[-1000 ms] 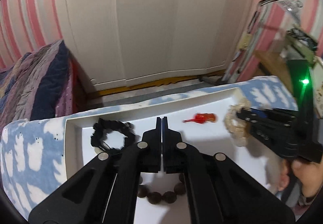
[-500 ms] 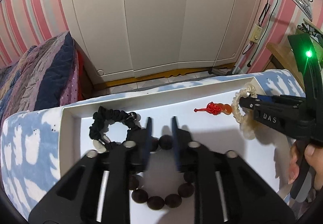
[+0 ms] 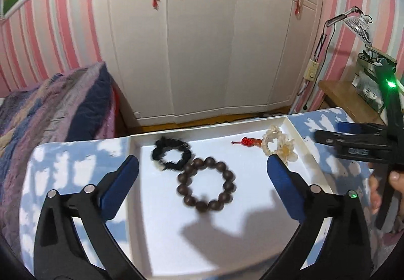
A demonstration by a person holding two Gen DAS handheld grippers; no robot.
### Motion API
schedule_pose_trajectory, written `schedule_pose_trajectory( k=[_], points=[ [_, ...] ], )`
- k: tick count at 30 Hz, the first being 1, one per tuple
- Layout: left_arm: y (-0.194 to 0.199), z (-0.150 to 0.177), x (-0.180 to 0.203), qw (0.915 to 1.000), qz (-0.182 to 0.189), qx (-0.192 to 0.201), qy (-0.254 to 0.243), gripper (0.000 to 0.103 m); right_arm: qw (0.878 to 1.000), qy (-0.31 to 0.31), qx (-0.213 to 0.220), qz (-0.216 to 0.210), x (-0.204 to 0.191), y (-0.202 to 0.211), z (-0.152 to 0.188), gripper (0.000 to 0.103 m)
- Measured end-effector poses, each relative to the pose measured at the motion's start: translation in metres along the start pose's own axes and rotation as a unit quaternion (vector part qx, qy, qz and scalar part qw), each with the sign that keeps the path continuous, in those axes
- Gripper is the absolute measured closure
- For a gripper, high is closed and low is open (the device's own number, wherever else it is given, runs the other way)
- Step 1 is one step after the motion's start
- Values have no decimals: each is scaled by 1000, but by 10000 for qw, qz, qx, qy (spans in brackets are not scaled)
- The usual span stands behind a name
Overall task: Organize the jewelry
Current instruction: 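Carry the bracelet and hair tie into the white tray and open both tools, then move the left tool to the brown teardrop pendant while the right tool approaches the red string bracelet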
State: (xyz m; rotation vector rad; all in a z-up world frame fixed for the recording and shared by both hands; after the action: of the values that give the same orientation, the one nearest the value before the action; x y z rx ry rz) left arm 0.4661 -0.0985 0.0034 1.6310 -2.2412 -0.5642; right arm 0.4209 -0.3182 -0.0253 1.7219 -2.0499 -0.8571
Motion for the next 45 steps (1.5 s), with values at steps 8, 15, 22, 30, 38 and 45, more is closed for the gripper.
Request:
schedule_pose_trajectory(
  k=[8,15,22,30,38,45],
  points=[
    [61,36,-11,9997,-205,-33,107,3,9990,-95,195,391,46,64,36,15],
    [102,76,-13,9996,-262,-133,23,3,9968,-12,171,786,68,97,81,7],
    [141,91,-22,9993,-337,-94,139,3,9950,-35,303,954,81,140,98,7],
    [184,103,-9,9995,-292,93,112,3,9936,-236,399,1026,85,173,121,6],
    [205,122,-1,9986,-486,210,84,3,9929,-168,410,1105,82,186,150,6],
    [205,155,11,9992,-280,-144,233,3,9950,-146,227,959,69,182,186,6]
  ],
)
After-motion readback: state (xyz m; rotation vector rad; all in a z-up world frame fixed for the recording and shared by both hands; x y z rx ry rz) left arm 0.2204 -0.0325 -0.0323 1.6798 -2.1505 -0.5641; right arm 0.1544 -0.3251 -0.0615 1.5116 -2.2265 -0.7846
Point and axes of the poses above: each gripper's, at about its wrist camera, not at the fingertips, and y roughly against the way its jaws point, x to its right, z to its underside, the point moved 10 cm from there along -y, roughly the way its jaws point, and after that the axes turned 13 degrees about x, right-handed, at the moved point
